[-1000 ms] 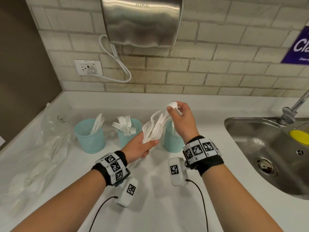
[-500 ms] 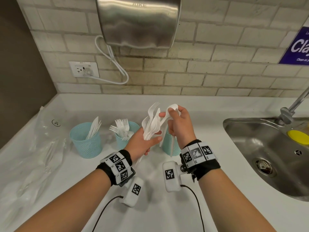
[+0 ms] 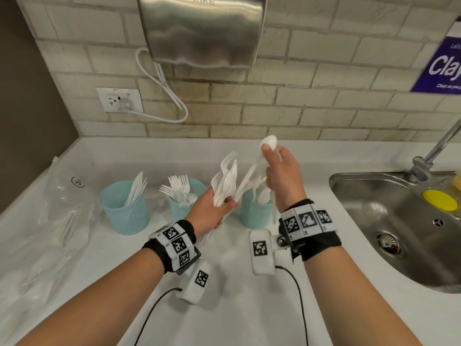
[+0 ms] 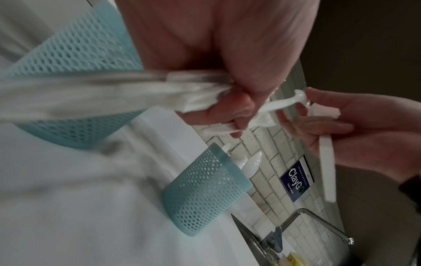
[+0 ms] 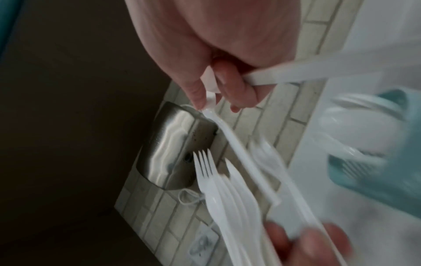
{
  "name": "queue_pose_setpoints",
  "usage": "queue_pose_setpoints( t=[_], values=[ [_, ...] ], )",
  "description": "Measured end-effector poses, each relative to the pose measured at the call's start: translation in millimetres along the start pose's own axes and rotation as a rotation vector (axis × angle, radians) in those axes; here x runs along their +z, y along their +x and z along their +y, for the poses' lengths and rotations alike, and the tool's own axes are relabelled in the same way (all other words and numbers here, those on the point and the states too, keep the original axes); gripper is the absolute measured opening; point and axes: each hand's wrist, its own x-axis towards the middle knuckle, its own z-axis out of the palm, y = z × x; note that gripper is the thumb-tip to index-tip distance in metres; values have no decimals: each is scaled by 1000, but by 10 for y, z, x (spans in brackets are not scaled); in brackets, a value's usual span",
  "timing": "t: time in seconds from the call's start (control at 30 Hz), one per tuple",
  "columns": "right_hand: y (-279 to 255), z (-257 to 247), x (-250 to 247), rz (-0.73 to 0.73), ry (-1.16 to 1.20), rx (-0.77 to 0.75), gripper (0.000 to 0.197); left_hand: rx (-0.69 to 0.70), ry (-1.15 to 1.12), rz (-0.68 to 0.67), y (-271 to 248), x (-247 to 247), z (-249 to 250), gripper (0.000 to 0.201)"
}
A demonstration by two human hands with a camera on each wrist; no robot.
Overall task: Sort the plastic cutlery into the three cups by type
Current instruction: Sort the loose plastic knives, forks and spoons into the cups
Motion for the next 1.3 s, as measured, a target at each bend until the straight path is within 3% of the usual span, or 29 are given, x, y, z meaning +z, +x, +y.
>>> queue_pose_setpoints(
  t=[0.17, 0.37, 0.47, 0.57, 0.7, 0.77, 0.87, 0.93, 1.03, 1.1, 1.17, 1.23, 1.3],
  values=[
    [207, -169, -195, 91, 36, -155, 2, -24, 34, 86, 5, -66, -46, 13],
    [270, 442, -225, -8, -173, 85, 23, 4, -7, 97, 0, -69, 2, 13],
    [306, 539, -249, 36, -242, 50, 29, -3, 7, 99, 13, -78, 8, 14],
    [343, 353, -266, 137, -287, -105, 27, -13, 12, 97, 23, -91, -1, 17],
    [304, 122, -236, 216, -454, -474, 29, -11, 20, 86, 29, -74, -14, 8],
    [290, 137, -216, 179, -413, -504, 26, -18, 14, 75, 27, -55, -15, 8],
    [327, 308, -223, 88, -515, -444, 26, -11, -12, 50, 25, -32, 4, 17],
    [356, 442, -240, -14, -636, -290, 26, -3, -13, 49, 19, -27, 17, 19],
    [304, 512, -210, -57, -625, -102, 48, -1, -1, 63, 18, -21, 28, 19],
    [224, 466, -136, 32, -580, -172, 49, -4, 9, 78, 18, -14, 38, 19],
    [106, 392, -30, 76, -498, -308, 34, 3, 35, 101, 12, -4, 61, 20],
    [-43, 332, 86, 34, -463, -440, 24, 14, 73, 122, 14, 15, 83, 16],
    [-174, 316, 191, -45, -523, -493, 31, 23, 137, 148, 15, 29, 108, 5]
  ],
)
